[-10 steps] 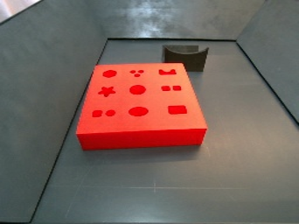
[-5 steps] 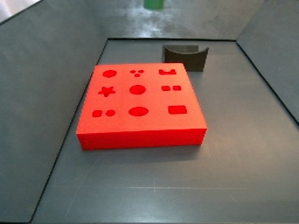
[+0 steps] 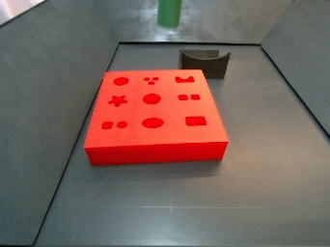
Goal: Pick up the round object. Move up. Place the round object on the fixture. Regrasp the round object. Move to above the board. Insert the round object.
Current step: Insert the round object.
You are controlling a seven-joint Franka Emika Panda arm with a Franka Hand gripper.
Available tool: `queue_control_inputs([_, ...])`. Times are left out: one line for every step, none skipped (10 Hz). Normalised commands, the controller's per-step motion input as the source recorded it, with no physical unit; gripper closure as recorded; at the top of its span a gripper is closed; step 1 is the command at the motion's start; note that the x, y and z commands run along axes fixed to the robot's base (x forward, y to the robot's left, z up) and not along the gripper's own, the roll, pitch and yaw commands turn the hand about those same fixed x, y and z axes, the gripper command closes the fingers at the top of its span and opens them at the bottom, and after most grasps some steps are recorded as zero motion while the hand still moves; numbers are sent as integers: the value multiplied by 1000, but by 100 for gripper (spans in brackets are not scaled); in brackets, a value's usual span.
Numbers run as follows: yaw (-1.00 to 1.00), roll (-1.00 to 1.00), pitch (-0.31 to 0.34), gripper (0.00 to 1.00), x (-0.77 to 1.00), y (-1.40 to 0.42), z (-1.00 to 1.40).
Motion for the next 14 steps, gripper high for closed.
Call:
queue_control_inputs([-3, 0, -234, 100, -194, -43, -826])
queue_control_inputs([0, 13, -16, 100, -109, 0, -86])
queue_control_inputs([0, 69, -4, 100, -31, 0, -194])
queue_control_inputs([-17, 231, -131, 100, -40, 37, -629])
queue_control_inputs([-106, 219, -123, 100, 0, 89, -754])
queue_control_inputs([-129, 181, -160, 100, -109, 40, -751])
queue_control_inputs([-151, 159, -16, 100, -171, 0, -46])
queue_control_inputs([-26, 111, -24, 100, 0, 0, -229])
queue_control_inputs([-3, 194, -151, 100, -54, 277, -600])
queue_control_inputs([-11, 223, -196, 100, -140, 143, -640])
queue_control_inputs([-94, 39, 0, 100, 0, 89, 0])
queue_control_inputs([14, -19, 0, 100, 0, 11, 0])
queue_control_inputs([0, 0, -101, 100, 74, -57, -594])
queue_control_inputs([0, -40, -177, 100, 103, 0, -780])
